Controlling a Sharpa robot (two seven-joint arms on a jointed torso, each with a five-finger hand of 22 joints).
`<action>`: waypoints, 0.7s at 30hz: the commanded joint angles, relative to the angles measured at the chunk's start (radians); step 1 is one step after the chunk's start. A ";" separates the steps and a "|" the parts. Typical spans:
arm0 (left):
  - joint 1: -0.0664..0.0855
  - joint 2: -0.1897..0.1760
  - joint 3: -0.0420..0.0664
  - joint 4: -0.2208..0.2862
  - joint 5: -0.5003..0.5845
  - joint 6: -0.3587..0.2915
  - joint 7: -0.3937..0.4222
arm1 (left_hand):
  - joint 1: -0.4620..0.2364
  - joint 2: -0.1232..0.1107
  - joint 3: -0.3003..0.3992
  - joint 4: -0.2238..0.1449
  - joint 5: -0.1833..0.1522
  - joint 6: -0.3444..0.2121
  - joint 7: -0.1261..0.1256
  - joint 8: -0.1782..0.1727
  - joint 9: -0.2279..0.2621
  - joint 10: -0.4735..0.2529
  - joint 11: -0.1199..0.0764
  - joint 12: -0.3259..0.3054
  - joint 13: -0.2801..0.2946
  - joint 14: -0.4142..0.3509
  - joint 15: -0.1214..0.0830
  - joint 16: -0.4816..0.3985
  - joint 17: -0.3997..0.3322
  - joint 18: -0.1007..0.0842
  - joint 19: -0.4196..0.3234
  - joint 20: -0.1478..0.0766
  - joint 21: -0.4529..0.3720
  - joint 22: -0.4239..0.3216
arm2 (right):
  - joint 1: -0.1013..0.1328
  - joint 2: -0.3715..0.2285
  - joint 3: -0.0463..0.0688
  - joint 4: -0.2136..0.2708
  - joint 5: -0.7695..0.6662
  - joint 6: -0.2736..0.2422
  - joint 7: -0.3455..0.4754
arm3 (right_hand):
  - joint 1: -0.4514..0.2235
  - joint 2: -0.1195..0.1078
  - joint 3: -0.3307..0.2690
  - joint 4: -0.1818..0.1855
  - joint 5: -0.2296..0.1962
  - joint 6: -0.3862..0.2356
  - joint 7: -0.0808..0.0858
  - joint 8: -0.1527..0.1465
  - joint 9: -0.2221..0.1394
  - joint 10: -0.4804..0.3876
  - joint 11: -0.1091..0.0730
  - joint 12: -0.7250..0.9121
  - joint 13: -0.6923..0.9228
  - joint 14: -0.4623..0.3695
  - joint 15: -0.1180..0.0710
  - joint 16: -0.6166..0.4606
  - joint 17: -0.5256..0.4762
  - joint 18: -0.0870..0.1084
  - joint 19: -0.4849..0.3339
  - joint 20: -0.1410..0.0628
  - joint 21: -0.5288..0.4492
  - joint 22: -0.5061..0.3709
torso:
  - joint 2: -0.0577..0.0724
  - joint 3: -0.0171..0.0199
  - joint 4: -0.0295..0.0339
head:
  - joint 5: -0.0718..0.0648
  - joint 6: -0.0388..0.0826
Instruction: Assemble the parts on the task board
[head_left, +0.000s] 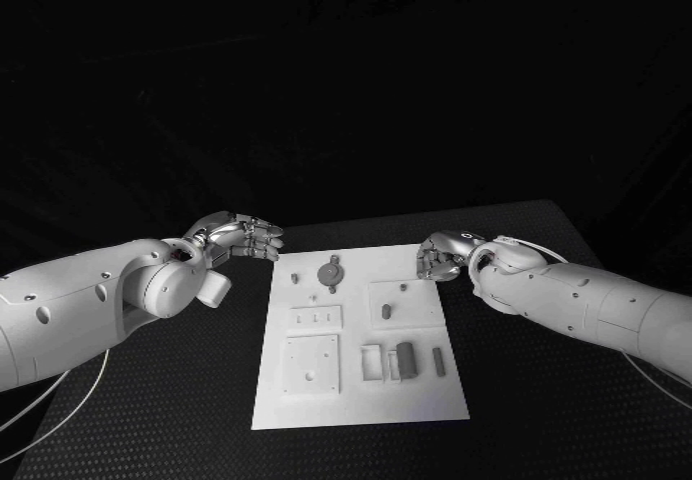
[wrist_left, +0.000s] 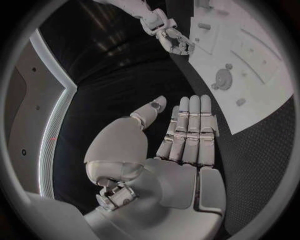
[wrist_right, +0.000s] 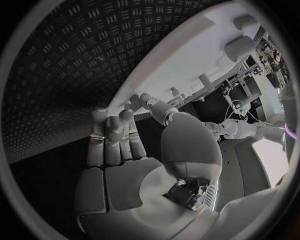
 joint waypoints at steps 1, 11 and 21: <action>0.000 0.001 0.001 0.003 -0.002 0.014 0.011 | 0.001 -0.001 -0.003 -0.002 -0.005 -0.002 0.000 0.001 -0.001 0.004 -0.001 -0.007 0.002 0.008 0.001 -0.007 0.001 0.008 0.005 0.001 -0.005 0.001 | -0.004 0.002 -0.002 0.001 -0.031 -0.004 -0.014 | 0.006 0.025 0.002 -0.010 0.002 0.025 0.003 0.008 0.008 0.004 -0.012 0.003 -0.002 0.001 -0.007 -0.001 0.002 0.007 0.003 -0.006 0.006 0.018 | 0.000 0.0001 -0.0004 | 0.000 0.002; 0.000 -0.001 0.001 0.002 -0.014 0.019 0.018 | 0.002 0.005 -0.002 -0.002 -0.006 0.018 -0.015 0.013 0.002 0.007 -0.002 -0.008 0.004 0.010 0.001 -0.011 0.006 0.007 0.005 0.001 -0.007 0.003 | -0.004 -0.001 -0.002 0.017 -0.016 -0.036 -0.016 | -0.005 0.068 0.001 -0.016 0.002 0.068 -0.013 0.025 0.024 0.019 -0.026 0.005 -0.005 0.012 -0.019 0.002 0.004 0.007 0.010 -0.008 0.013 0.019 | 0.000 -0.0001 -0.0003 | 0.000 0.003; 0.001 0.000 0.001 0.002 -0.033 0.042 0.018 | -0.001 0.020 -0.002 -0.001 -0.008 0.075 -0.047 0.036 0.004 0.031 -0.013 -0.003 0.014 0.015 0.000 -0.020 0.017 0.007 0.008 0.001 -0.012 0.008 | -0.004 -0.008 -0.002 0.048 0.028 -0.054 -0.037 | -0.004 0.085 0.001 -0.031 0.002 0.099 -0.027 0.040 0.037 0.039 -0.039 0.010 -0.005 0.029 -0.032 0.009 0.007 0.007 0.024 -0.017 0.021 0.019 | 0.000 -0.0001 0.0001 | 0.000 0.004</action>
